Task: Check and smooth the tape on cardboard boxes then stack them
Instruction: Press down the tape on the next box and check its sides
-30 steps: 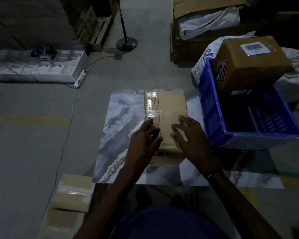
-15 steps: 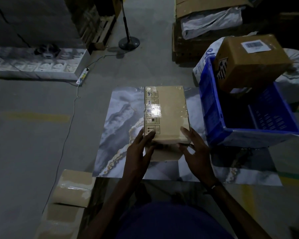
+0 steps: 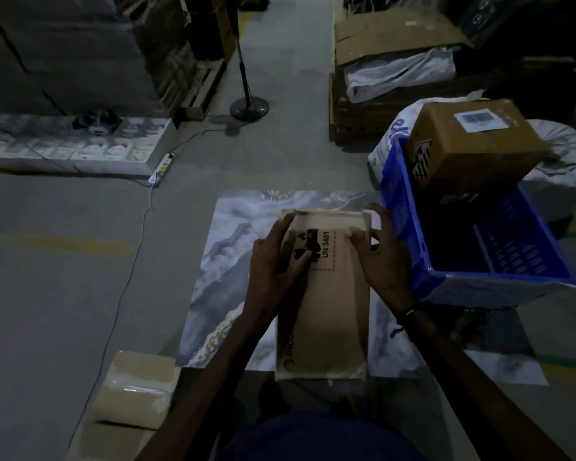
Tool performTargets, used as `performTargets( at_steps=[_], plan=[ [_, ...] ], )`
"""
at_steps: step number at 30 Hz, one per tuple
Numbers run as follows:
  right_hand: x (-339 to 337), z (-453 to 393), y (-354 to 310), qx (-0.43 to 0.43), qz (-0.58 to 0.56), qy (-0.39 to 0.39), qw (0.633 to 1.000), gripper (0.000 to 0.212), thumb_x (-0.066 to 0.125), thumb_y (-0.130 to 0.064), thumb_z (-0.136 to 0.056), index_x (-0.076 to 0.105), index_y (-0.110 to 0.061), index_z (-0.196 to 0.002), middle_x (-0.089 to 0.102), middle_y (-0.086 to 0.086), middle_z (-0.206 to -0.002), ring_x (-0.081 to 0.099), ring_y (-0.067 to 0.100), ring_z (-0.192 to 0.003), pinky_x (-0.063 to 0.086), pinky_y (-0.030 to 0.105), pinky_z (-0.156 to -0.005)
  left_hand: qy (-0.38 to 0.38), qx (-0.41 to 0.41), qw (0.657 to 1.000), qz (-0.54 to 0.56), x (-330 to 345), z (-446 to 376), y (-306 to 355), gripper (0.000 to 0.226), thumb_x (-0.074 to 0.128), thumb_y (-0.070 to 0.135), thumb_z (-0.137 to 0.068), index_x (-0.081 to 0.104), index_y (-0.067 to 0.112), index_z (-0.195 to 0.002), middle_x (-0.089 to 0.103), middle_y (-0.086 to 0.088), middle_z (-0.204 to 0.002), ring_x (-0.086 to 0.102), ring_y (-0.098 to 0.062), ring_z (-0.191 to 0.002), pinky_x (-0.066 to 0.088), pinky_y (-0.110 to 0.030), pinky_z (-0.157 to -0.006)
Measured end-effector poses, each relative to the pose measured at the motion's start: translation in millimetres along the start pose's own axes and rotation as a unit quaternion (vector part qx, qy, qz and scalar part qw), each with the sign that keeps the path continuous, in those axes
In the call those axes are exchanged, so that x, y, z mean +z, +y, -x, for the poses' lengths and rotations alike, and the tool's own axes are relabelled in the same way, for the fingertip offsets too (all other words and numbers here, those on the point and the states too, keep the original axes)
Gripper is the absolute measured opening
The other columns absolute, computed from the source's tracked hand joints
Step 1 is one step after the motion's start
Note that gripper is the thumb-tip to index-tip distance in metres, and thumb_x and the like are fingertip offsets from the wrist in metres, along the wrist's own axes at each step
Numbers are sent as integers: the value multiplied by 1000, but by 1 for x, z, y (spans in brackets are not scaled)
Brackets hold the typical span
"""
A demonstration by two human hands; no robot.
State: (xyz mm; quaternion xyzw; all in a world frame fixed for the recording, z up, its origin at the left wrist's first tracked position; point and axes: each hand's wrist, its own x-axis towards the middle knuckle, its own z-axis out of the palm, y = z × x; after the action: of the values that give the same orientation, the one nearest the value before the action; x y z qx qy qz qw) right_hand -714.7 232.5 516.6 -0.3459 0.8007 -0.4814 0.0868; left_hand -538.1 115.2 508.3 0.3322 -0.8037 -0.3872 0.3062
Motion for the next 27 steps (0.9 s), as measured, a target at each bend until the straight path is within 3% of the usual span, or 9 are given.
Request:
performTargets(
  at_steps=[3, 7, 10, 14, 19, 21, 22, 24, 27],
  plan=[
    [12, -13, 5, 23, 10, -2, 1000, 52, 67, -41, -97, 40, -35, -141, 66, -9, -116, 68, 16, -104, 52, 30, -77, -9, -17, 999, 34, 7, -18, -15, 60, 77, 34, -89, 49, 38, -143, 61, 17, -135, 59, 0, -120, 55, -43, -97],
    [28, -30, 21, 20, 3, -10, 1000, 44, 70, -33, -96, 47, -27, -133, 69, 1, -119, 69, 19, -102, 60, 42, -80, -9, -22, 1000, 21, 16, -36, -34, 51, 78, 33, -88, 58, 26, -134, 64, 12, -131, 60, 0, -118, 56, -36, -96],
    [39, -46, 36, 27, -7, -35, 999, 35, 72, -26, -94, 51, -26, -122, 71, 1, -119, 70, 14, -101, 59, 28, -76, -27, -18, 999, 2, 22, -52, -43, 56, 79, 31, -88, 57, 22, -139, 60, 5, -139, 56, -6, -125, 50, -29, -103],
    [54, -59, 55, 63, -17, -88, 994, 35, 73, -15, -93, 52, -25, -118, 70, 3, -124, 67, 10, -106, 60, 24, -83, -80, -60, 993, -67, 34, -72, -59, 62, 77, 31, -87, 54, 20, -143, 46, -5, -153, 44, -20, -139, 37, -33, -112],
    [69, -60, 68, 45, 40, -116, 991, 26, 66, -12, -97, 63, -17, -122, 68, -1, -125, 64, 9, -109, 40, -3, -80, -127, -75, 987, -65, 39, -78, -65, 57, 74, 24, -91, 54, 14, -144, 43, -13, -153, 40, -30, -142, 34, -34, -113],
    [72, -59, 71, 24, 50, -118, 992, 27, 64, -15, -98, 63, -18, -125, 65, 1, -131, 62, 10, -113, 45, 6, -93, -141, -78, 984, -79, 38, -77, -65, 59, 71, 28, -93, 50, 16, -147, 35, -13, -158, 38, -29, -143, 34, -39, -118],
    [73, -58, 74, 8, 61, -114, 992, 28, 63, -19, -98, 62, -21, -126, 62, 1, -135, 60, 10, -116, 50, 20, -100, -144, -79, 983, -87, 37, -76, -64, 59, 70, 27, -94, 49, 17, -148, 30, -13, -161, 40, -28, -142, 34, -36, -117],
    [73, -52, 75, -19, 85, -107, 990, 32, 60, -26, -98, 60, -26, -131, 53, 2, -144, 56, 14, -124, 50, 38, -106, -123, -61, 986, -99, 35, -74, -58, 53, 70, 22, -95, 53, 15, -144, 26, -14, -163, 49, -22, -131, 33, -22, -106],
    [75, -43, 72, -76, 141, -113, 981, 34, 55, -34, -102, 60, -27, -135, 55, -1, -147, 49, 15, -137, 42, 45, -113, -103, 16, 982, -156, 37, -74, -49, 30, 68, 21, -95, 69, 15, -125, 50, -12, -149, 57, -25, -124, 39, -35, -104]
  ],
)
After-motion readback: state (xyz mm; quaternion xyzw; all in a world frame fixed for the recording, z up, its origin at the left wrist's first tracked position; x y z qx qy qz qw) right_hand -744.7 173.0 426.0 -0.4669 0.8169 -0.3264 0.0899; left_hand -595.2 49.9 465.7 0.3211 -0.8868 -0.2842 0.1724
